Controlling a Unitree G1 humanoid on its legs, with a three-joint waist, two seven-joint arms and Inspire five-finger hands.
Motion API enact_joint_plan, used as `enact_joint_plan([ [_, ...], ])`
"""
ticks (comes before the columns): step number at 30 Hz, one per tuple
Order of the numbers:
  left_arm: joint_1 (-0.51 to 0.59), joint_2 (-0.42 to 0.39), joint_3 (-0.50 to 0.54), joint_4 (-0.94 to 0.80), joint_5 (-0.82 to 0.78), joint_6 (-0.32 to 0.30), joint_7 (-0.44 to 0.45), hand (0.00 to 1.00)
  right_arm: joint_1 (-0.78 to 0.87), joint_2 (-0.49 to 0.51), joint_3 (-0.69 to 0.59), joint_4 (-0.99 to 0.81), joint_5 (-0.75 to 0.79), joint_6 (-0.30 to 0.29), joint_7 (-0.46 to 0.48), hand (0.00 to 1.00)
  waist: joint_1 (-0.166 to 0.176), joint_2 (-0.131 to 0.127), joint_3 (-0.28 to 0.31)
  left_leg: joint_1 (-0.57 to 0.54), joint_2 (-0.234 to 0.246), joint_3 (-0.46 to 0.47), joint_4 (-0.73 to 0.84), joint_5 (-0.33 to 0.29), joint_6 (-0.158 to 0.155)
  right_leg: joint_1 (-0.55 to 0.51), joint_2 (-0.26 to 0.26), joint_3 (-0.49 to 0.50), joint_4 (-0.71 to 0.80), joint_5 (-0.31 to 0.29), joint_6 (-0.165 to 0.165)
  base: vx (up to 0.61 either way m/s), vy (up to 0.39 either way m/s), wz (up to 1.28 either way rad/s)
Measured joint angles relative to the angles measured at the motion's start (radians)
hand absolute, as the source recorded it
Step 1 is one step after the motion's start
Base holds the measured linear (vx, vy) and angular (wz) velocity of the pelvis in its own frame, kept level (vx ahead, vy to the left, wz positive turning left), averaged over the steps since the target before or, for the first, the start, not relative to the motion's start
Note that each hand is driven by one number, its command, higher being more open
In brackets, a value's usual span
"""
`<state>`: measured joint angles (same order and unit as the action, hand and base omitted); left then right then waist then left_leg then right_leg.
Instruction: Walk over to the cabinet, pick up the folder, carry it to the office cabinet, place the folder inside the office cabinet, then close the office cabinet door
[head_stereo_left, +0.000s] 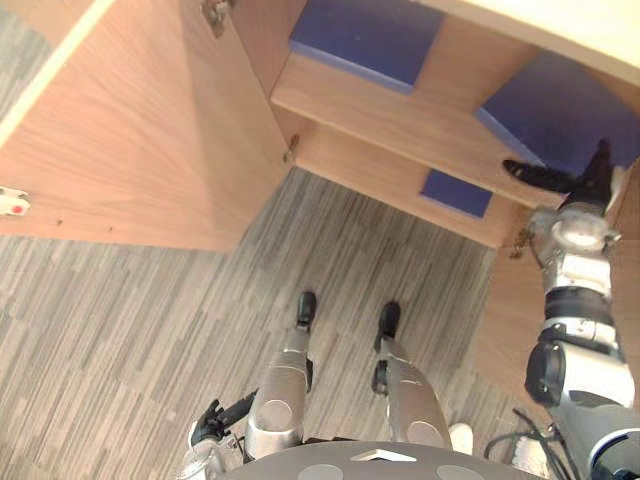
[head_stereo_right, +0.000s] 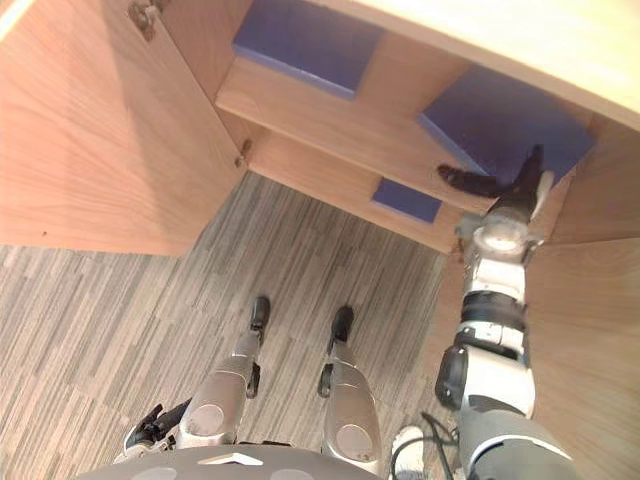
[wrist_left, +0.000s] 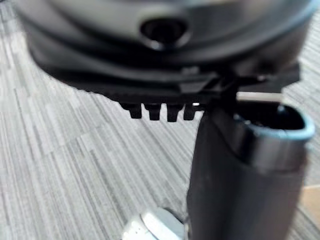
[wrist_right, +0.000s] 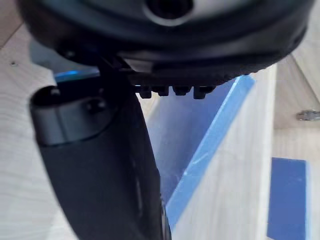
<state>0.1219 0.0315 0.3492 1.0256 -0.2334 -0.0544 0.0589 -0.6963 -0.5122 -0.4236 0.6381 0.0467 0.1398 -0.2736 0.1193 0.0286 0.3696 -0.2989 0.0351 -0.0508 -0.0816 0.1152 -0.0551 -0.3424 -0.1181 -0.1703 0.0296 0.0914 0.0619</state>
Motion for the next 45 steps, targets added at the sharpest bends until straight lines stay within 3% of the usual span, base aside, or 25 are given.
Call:
enact_joint_plan([
  [8, -0.034, 0.009, 0.000, -0.007, -0.009, -0.033, -0.001, 1.00, -0.107, -0.099, 0.064, 0.115, 0.047, -0.017, 0.030, 1.00, 0.013, -0.003, 0.027, -0.057, 0.003, 0.000, -0.001, -0.002, -0.002, -0.049, -0.001, -0.005, 0.003, 0.001, 0.001, 0.01, 0.004, 0.02],
  [14, -0.042, 0.019, -0.011, -0.014, -0.009, -0.037, -0.016, 1.00, -0.112, -0.153, 0.254, 0.165, 0.011, -0.035, 0.104, 1.00, 0.014, -0.010, 0.031, -0.109, 0.005, -0.012, 0.015, 0.004, -0.005, -0.088, -0.001, -0.021, 0.009, 0.001, 0.001, 0.03, 0.005, 0.10],
  [17, -0.043, 0.032, -0.021, -0.016, -0.009, -0.038, -0.040, 1.00, -0.148, -0.206, 0.338, 0.227, -0.003, -0.052, 0.169, 1.00, 0.013, -0.027, 0.042, -0.129, 0.005, -0.014, 0.030, 0.001, -0.008, -0.108, -0.001, -0.020, 0.022, 0.001, 0.001, -0.01, 0.002, 0.03],
  [20, -0.054, 0.048, -0.020, -0.016, -0.010, -0.036, -0.063, 1.00, -0.175, -0.269, 0.415, 0.284, -0.057, -0.078, 0.224, 1.00, 0.012, -0.042, 0.051, -0.171, 0.005, -0.026, 0.043, -0.007, -0.017, -0.136, -0.001, -0.023, 0.023, 0.002, -0.001, -0.05, -0.003, 0.10],
  [24, -0.056, 0.062, -0.006, -0.021, -0.029, -0.036, -0.090, 1.00, -0.246, -0.363, 0.521, 0.396, -0.203, -0.081, 0.265, 1.00, 0.019, -0.034, 0.057, -0.217, 0.010, -0.029, 0.044, 0.007, -0.010, -0.168, 0.000, -0.043, 0.023, 0.002, -0.005, -0.06, -0.010, 0.15],
  [27, -0.055, 0.057, 0.016, -0.030, -0.039, -0.035, -0.096, 1.00, -0.265, -0.406, 0.575, 0.410, -0.320, -0.074, 0.246, 1.00, 0.028, -0.029, 0.073, -0.239, 0.012, -0.026, 0.040, 0.021, -0.010, -0.189, 0.000, -0.047, 0.023, 0.005, -0.014, -0.04, -0.010, 0.07],
  [35, -0.056, 0.036, 0.029, -0.058, -0.039, -0.035, -0.089, 1.00, -0.322, -0.438, 0.590, 0.391, -0.595, -0.036, 0.173, 1.00, 0.026, -0.034, 0.104, -0.275, 0.011, -0.025, 0.005, 0.068, -0.008, -0.240, 0.000, -0.048, 0.019, 0.020, -0.014, 0.00, 0.000, 0.00],
  [45, -0.056, 0.020, 0.032, -0.058, -0.039, -0.034, -0.077, 1.00, -0.301, -0.426, 0.475, 0.385, -0.692, -0.018, 0.175, 1.00, 0.034, -0.035, 0.105, -0.285, 0.011, -0.033, 0.001, 0.078, -0.008, -0.247, -0.001, -0.056, 0.018, 0.023, -0.014, 0.00, -0.002, 0.01],
])
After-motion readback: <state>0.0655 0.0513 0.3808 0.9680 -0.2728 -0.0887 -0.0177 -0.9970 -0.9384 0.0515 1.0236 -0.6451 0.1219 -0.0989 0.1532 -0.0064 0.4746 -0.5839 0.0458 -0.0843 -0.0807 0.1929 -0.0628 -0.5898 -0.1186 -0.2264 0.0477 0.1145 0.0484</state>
